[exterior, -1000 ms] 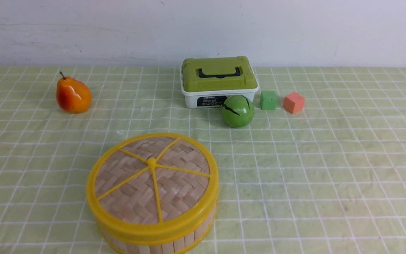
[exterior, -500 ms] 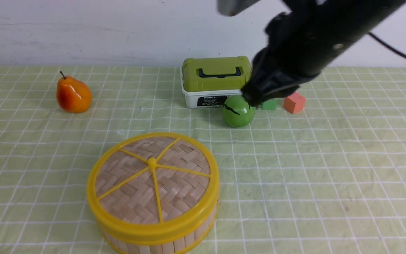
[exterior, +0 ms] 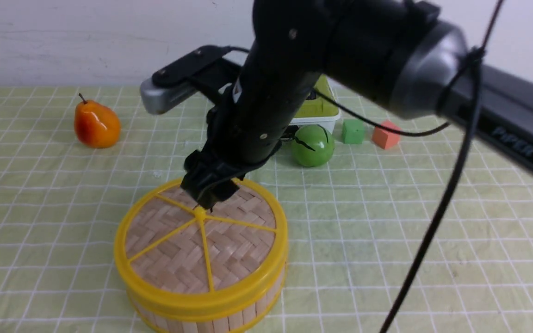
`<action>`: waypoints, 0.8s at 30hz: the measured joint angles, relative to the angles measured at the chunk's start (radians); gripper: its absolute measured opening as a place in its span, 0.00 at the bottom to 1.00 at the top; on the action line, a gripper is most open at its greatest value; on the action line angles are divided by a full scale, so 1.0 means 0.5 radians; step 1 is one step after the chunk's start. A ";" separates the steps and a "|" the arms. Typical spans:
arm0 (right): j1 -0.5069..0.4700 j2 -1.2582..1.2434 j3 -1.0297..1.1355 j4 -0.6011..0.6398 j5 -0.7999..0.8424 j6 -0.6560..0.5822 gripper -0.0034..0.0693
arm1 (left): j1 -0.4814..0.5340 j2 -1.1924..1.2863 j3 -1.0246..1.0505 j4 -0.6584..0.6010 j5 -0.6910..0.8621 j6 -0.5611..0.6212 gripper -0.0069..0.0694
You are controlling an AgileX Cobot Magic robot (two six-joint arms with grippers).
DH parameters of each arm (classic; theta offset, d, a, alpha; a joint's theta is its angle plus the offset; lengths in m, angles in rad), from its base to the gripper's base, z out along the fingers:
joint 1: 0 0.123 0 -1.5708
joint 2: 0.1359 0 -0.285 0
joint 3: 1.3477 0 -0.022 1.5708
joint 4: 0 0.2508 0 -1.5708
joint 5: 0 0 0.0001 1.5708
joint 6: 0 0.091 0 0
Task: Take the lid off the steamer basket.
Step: Use the right arm to lift the lid of the steamer
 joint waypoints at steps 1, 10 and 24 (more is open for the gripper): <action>0.005 0.032 0.000 0.000 -0.031 0.001 0.76 | 0.000 0.000 0.000 0.000 0.000 0.000 0.40; 0.011 0.163 0.000 -0.002 -0.157 0.004 0.70 | 0.000 0.000 0.000 0.000 0.000 0.000 0.40; 0.013 0.267 -0.006 0.007 -0.267 0.004 0.44 | 0.000 0.000 0.000 0.000 0.000 0.000 0.40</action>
